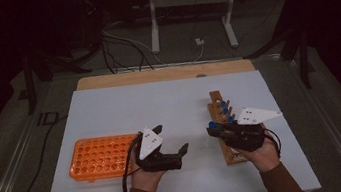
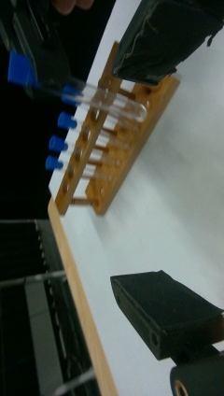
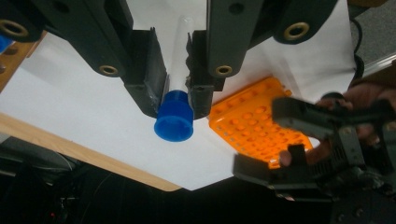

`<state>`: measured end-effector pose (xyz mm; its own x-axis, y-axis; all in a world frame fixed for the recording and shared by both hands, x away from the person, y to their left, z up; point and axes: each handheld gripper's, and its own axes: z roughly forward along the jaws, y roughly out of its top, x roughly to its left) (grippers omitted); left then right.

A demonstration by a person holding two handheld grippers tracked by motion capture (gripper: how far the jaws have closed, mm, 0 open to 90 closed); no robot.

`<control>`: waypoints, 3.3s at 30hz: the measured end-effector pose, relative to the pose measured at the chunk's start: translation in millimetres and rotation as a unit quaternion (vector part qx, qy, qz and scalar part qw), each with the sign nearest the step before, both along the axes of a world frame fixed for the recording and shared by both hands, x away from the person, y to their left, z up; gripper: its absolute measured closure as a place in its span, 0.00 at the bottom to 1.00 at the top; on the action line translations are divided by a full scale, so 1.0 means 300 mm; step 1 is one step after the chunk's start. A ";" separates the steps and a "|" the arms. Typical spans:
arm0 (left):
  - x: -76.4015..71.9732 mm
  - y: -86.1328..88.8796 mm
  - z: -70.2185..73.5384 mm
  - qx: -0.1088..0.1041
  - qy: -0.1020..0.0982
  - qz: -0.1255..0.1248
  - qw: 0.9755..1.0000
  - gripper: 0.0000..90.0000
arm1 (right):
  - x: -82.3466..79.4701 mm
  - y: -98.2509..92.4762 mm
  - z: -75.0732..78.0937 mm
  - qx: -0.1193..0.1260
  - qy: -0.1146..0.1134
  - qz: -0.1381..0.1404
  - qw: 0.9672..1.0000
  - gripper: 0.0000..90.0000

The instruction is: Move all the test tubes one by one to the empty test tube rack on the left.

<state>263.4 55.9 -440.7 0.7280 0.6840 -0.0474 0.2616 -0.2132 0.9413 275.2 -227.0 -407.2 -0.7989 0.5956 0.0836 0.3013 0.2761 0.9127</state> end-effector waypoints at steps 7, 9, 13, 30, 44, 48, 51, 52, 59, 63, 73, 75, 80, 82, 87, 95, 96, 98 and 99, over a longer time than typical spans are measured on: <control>-0.007 -0.108 -0.009 0.017 0.002 -0.019 1.000 0.13 | -0.001 0.020 -0.013 0.003 0.006 -0.006 1.000 0.86; -0.011 -0.139 -0.015 0.025 -0.006 -0.021 0.999 0.22 | -0.001 0.023 -0.015 0.003 0.008 -0.008 1.000 0.86; -0.016 -0.162 -0.021 0.029 -0.012 -0.035 0.999 0.49 | -0.003 0.026 -0.019 0.007 0.012 -0.009 1.000 0.86; -0.004 -0.214 -0.027 0.017 0.004 -0.055 0.998 0.84 | -0.006 0.040 -0.025 0.008 0.020 -0.005 1.000 0.86; -0.003 -0.208 -0.025 0.016 0.000 -0.065 0.998 0.85 | -0.005 0.035 -0.028 0.014 0.024 -0.001 1.000 0.85; 0.009 -0.183 -0.019 0.016 0.004 -0.050 0.999 0.86 | -0.006 0.018 -0.015 0.030 0.017 0.002 0.999 0.60; 0.023 -0.146 -0.013 0.007 0.007 -0.036 0.999 0.86 | -0.009 -0.007 0.001 0.026 0.002 -0.021 0.999 0.39; 0.026 -0.133 -0.011 0.003 0.006 -0.030 1.000 0.86 | -0.008 -0.016 0.004 0.023 -0.001 -0.031 0.999 0.34; 0.043 -0.041 0.000 -0.007 0.001 0.002 1.000 0.86 | 0.001 -0.069 0.003 0.023 -0.010 -0.070 0.997 0.13; 0.047 0.002 0.004 -0.013 -0.001 0.013 1.000 0.86 | 0.007 -0.099 -0.007 0.023 -0.009 -0.086 0.996 0.08; 0.059 0.161 0.014 -0.015 -0.006 0.051 0.999 0.85 | 0.009 -0.140 -0.024 0.019 -0.009 -0.111 0.994 0.00; 0.063 0.188 0.011 -0.015 -0.006 0.062 0.998 0.85 | 0.008 -0.149 -0.026 0.020 -0.010 -0.113 0.993 0.00; 0.077 0.233 -0.006 -0.007 -0.005 0.082 0.997 0.85 | 0.006 -0.161 -0.027 0.020 -0.010 -0.120 0.993 0.00; 0.086 0.245 -0.016 -0.008 -0.002 0.090 0.996 0.85 | 0.004 -0.164 -0.025 0.021 -0.010 -0.120 0.992 0.00; 0.110 0.258 -0.030 -0.003 0.001 0.101 0.995 0.85 | 0.002 -0.171 -0.023 0.023 -0.012 -0.122 0.992 0.00; 0.143 0.259 -0.053 0.011 0.014 0.110 0.994 0.85 | -0.001 -0.175 -0.020 0.025 -0.013 -0.120 0.992 0.00; 0.145 0.258 -0.056 0.013 0.016 0.110 0.994 0.85 | -0.002 -0.175 -0.020 0.026 -0.013 -0.120 0.992 0.00; 0.151 0.256 -0.061 0.018 0.016 0.111 0.993 0.85 | -0.002 -0.174 -0.020 0.026 -0.013 -0.119 0.993 0.00; 0.154 0.256 -0.064 0.021 0.017 0.112 0.993 0.85 | -0.002 -0.174 -0.021 0.025 -0.013 -0.119 0.993 0.00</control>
